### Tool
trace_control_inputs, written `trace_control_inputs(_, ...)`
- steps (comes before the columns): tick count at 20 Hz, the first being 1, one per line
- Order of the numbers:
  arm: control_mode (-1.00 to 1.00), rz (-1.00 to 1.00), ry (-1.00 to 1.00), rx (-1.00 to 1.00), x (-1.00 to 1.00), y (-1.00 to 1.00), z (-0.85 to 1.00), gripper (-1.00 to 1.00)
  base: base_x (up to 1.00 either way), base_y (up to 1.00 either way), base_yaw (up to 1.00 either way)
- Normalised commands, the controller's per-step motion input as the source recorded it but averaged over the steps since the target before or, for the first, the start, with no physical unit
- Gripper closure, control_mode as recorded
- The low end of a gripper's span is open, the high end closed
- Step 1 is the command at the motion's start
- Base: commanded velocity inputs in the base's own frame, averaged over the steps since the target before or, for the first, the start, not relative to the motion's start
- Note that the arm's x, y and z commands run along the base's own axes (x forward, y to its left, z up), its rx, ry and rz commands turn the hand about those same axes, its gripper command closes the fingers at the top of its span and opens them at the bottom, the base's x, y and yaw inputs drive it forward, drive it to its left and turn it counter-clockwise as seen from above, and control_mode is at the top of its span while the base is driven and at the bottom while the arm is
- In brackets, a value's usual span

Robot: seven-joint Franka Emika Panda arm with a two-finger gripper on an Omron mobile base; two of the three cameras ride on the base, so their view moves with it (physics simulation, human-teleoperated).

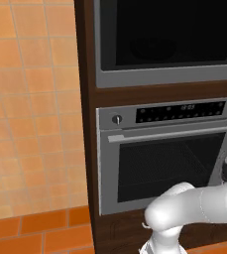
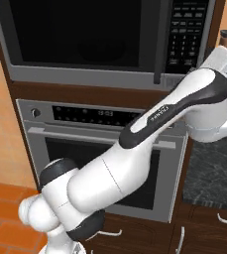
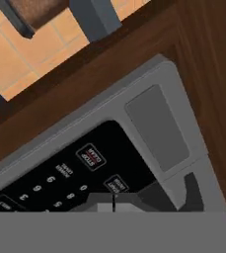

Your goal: Open the microwave, place the bowl with waffle inside the microwave, then close the microwave door and turn it on.

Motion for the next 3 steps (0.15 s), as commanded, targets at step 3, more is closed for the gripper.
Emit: trace_control_inputs(3, -1.00, 0.00, -0.01, 0.00, -1.00, -0.02, -0.63, 1.00, 0.00, 0.00, 0.00)
